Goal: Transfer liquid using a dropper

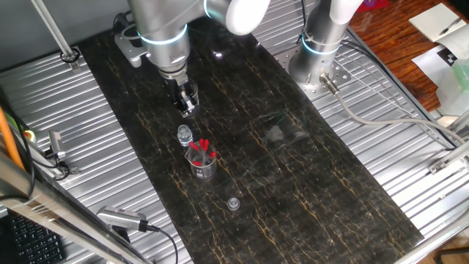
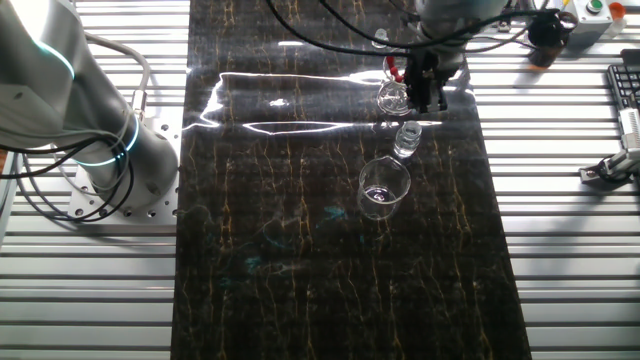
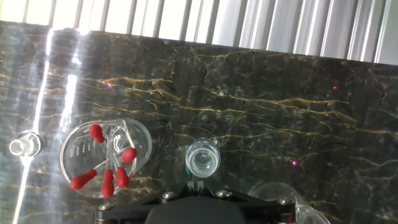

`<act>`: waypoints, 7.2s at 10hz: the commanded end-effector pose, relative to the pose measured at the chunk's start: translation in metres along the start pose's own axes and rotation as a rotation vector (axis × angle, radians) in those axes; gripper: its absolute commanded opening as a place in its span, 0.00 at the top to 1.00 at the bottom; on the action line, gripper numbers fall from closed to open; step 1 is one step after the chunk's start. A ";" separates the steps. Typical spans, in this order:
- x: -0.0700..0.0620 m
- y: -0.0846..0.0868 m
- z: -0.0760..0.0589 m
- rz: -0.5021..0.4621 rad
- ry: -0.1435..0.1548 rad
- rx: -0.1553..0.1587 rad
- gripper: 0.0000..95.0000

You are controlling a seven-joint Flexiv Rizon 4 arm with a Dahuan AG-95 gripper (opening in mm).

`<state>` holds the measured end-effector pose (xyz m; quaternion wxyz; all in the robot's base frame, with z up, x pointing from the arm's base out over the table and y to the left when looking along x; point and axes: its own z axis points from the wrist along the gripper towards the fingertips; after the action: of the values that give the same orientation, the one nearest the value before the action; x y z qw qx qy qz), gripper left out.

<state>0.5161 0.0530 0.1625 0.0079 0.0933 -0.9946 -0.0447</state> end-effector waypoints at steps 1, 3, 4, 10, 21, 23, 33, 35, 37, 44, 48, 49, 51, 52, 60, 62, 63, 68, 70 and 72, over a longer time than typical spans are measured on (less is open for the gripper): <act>0.000 0.000 0.000 -0.043 0.015 -0.013 1.00; 0.002 0.004 0.000 -0.031 0.019 -0.016 1.00; 0.003 0.006 -0.001 -0.028 0.018 -0.016 1.00; -0.002 0.057 0.010 -0.037 0.007 -0.015 0.80; 0.010 0.092 0.025 0.005 0.011 -0.009 0.80; 0.009 0.094 0.027 0.013 0.010 -0.009 0.80; 0.009 0.094 0.040 0.016 -0.007 -0.008 0.80; 0.010 0.094 0.040 0.021 -0.009 -0.009 1.00; 0.010 0.094 0.040 0.021 -0.009 -0.009 1.00; 0.009 0.095 0.036 0.029 0.003 -0.010 1.00; 0.009 0.096 0.027 0.025 0.014 -0.012 1.00; 0.009 0.096 0.024 0.025 0.018 -0.012 1.00; 0.009 0.096 0.020 0.025 0.027 -0.013 1.00; 0.009 0.097 0.018 0.025 0.029 -0.013 1.00; -0.001 0.098 -0.004 0.019 0.054 -0.010 1.00; -0.003 0.098 -0.014 0.013 0.066 -0.007 1.00; -0.003 0.096 -0.017 0.011 0.072 -0.007 1.00; 0.007 0.088 -0.038 -0.004 0.101 -0.015 1.00; 0.011 0.085 -0.045 -0.009 0.108 -0.021 1.00; 0.016 0.082 -0.053 -0.014 0.118 -0.024 1.00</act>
<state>0.4851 0.1233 0.2241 0.0673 0.1042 -0.9910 -0.0506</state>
